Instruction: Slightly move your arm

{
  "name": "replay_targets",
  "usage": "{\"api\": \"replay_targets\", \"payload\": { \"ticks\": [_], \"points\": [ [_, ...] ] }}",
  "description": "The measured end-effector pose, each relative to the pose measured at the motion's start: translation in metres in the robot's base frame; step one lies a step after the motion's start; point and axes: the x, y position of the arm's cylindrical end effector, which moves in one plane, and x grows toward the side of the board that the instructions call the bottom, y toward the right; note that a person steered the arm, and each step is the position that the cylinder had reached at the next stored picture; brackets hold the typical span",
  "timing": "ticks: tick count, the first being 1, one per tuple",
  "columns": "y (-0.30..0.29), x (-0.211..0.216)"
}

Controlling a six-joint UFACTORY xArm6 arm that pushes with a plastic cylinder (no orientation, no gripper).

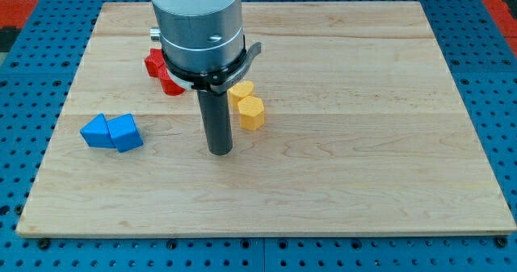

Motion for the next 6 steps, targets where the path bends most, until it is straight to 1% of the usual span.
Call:
{"api": "replay_targets", "payload": {
  "ticks": [6],
  "points": [
    [-0.0015, -0.0091]
  ]
}}
